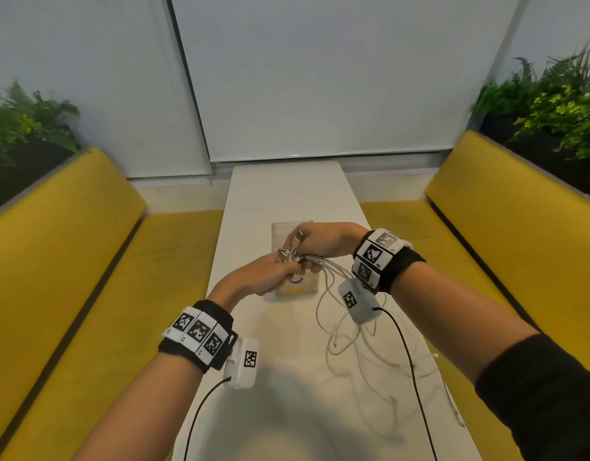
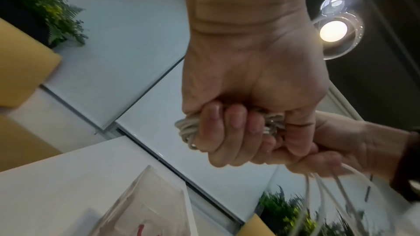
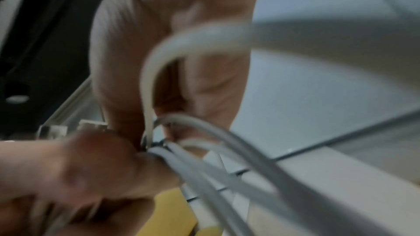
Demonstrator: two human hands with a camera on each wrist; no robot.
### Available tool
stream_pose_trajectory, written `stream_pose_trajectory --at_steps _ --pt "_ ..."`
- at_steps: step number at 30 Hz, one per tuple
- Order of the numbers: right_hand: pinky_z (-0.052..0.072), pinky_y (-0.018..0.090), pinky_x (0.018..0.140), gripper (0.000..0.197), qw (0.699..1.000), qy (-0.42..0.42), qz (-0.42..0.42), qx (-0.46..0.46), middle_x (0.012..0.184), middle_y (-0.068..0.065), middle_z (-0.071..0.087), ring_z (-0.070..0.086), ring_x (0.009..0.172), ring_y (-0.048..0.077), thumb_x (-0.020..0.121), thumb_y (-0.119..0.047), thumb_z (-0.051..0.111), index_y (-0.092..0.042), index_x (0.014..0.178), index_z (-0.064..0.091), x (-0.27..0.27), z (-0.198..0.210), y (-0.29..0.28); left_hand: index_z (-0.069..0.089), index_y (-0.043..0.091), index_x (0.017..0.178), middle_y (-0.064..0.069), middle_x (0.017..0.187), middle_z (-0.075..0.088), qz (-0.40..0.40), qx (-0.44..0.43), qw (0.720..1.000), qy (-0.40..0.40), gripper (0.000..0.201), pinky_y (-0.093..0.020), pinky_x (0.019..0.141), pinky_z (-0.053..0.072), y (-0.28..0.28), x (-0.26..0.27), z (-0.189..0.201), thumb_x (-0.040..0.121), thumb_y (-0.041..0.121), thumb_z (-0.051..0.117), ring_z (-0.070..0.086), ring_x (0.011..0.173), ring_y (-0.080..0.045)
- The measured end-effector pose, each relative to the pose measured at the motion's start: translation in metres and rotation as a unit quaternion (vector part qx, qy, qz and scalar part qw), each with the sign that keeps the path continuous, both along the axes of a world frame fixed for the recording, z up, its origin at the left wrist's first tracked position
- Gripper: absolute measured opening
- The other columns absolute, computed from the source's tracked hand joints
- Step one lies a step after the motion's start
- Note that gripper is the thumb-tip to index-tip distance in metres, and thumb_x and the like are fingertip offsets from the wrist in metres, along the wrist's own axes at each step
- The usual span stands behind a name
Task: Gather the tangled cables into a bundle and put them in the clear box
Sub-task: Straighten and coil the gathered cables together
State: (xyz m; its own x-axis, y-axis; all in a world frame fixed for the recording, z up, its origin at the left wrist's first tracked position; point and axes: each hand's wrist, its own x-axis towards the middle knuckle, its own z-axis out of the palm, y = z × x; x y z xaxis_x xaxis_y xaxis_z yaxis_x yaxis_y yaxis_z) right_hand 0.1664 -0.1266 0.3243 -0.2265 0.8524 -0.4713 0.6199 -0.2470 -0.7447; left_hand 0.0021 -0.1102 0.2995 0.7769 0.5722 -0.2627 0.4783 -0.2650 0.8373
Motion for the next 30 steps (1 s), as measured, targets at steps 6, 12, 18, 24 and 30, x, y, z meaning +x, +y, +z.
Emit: stream_pose_trajectory --at_steps 6,12,18,24,30 --pt "0.043 0.022 0.041 0.022 0.988 0.122 -0.099 0.01 0.074 0.017 0.049 0.043 0.044 0.015 0.095 0.008 0.033 0.004 0.099 0.054 0.003 -0.004 0.006 0.055 0.016 0.087 0.006 0.057 0.031 0.063 0.004 0.997 -0.041 0.015 -0.019 0.042 0.021 0.012 0.003 -0.002 0.094 0.03 0.053 0.024 0.046 -0.008" --pt "0.039 0.024 0.05 0.025 0.954 0.264 -0.137 -0.031 0.063 0.005 0.039 0.031 0.047 0.011 0.103 -0.006 0.026 -0.009 0.087 0.044 0.0 0.001 0.001 0.056 0.038 0.059 0.006 0.061 0.034 0.117 -0.01 0.986 -0.116 0.046 -0.022 0.046 0.019 0.01 0.006 -0.005 0.103 0.048 0.044 0.025 0.05 -0.008" --pt "0.035 0.019 0.046 0.03 0.931 0.334 -0.148 -0.017 0.057 -0.001 0.037 0.026 0.047 0.009 0.104 -0.014 0.024 -0.008 0.085 0.047 -0.004 0.006 -0.004 0.056 0.029 0.065 0.013 0.05 0.035 0.18 -0.038 0.959 -0.216 0.049 -0.018 0.043 0.024 0.006 0.014 -0.004 0.103 0.053 0.038 0.027 0.047 -0.005" --pt "0.029 0.023 0.047 0.038 0.936 0.325 -0.117 0.063 0.055 -0.002 0.026 0.02 0.047 0.01 0.107 -0.033 0.026 -0.015 0.075 0.037 -0.024 0.0 -0.013 0.045 0.021 0.056 0.009 0.043 0.043 0.342 -0.064 0.893 -0.284 0.058 -0.022 0.046 0.035 0.014 0.025 0.002 0.096 0.063 0.046 0.04 0.039 -0.004" --pt "0.024 0.024 0.047 0.036 0.937 0.269 -0.12 0.187 0.063 0.0 0.026 0.023 0.049 0.008 0.107 -0.038 0.024 -0.014 0.085 0.038 -0.04 -0.011 -0.018 0.047 0.021 0.062 0.005 0.055 0.037 0.347 -0.165 0.814 -0.435 0.048 -0.023 0.05 0.032 0.025 0.027 0.011 0.097 0.054 0.053 0.036 0.051 -0.008"
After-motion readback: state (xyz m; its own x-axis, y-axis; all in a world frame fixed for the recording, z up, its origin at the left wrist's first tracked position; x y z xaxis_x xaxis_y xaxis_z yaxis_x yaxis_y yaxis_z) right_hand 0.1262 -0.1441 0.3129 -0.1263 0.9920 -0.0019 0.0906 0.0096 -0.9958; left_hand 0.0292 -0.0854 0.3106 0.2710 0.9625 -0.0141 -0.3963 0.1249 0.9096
